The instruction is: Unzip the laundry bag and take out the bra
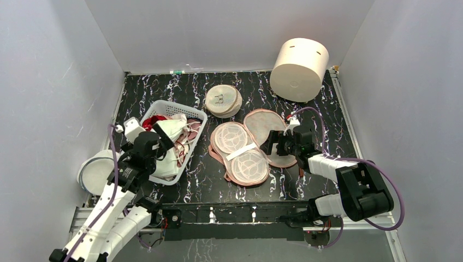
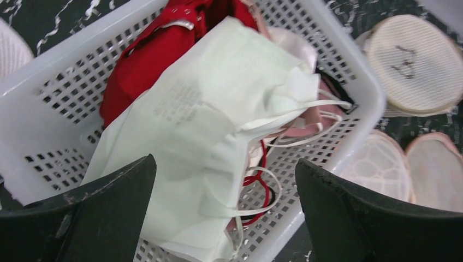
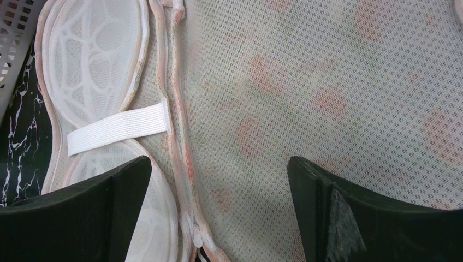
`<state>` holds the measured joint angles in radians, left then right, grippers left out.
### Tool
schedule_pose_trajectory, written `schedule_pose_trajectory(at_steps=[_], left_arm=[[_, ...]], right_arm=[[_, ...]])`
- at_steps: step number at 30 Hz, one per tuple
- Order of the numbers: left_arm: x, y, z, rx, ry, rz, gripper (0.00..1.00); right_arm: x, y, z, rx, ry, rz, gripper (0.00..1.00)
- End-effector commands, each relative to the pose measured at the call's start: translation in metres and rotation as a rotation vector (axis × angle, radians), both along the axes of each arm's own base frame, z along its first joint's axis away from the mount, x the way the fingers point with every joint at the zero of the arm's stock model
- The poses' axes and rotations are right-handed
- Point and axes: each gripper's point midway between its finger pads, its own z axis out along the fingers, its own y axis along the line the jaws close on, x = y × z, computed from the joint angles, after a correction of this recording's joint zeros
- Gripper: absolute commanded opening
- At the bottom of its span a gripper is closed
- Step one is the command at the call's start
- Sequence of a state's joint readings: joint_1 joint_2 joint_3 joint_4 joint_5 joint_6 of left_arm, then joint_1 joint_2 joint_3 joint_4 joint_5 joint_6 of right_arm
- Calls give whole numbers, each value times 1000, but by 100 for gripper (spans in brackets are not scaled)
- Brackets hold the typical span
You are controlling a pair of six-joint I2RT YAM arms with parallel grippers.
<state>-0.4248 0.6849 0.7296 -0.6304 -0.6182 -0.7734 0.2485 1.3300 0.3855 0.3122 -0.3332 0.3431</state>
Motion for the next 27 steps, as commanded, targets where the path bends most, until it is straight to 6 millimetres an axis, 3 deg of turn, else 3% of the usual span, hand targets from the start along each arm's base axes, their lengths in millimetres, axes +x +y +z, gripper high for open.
schedule_pose_trajectory(at_steps=[1,4,9,12,15,17,20,27], left_arm=[[19,-22,45,12,-176,-188,98],[35,-47,68,26,-298,-349,98],[59,-92,87,29,-370,-580,98],[71,-118,95,4,-404,-688,98],[81,-138,100,-29,-426,-763,98],[86,-146,102,-33,-439,-794,98],[85,-149,102,-9,-459,-812,98],[71,-139,92,80,-433,-800,98]], right_arm=[[6,4,16,7,-17,14,97],[5,2,25,2,-26,1,97],[10,-7,50,-19,-69,-54,97],[17,-23,61,-58,-92,-146,97],[23,-50,67,-111,-101,-297,96],[26,-69,71,-144,-106,-381,92],[29,-98,74,-162,-89,-497,76],[27,-140,58,-104,11,-626,70]])
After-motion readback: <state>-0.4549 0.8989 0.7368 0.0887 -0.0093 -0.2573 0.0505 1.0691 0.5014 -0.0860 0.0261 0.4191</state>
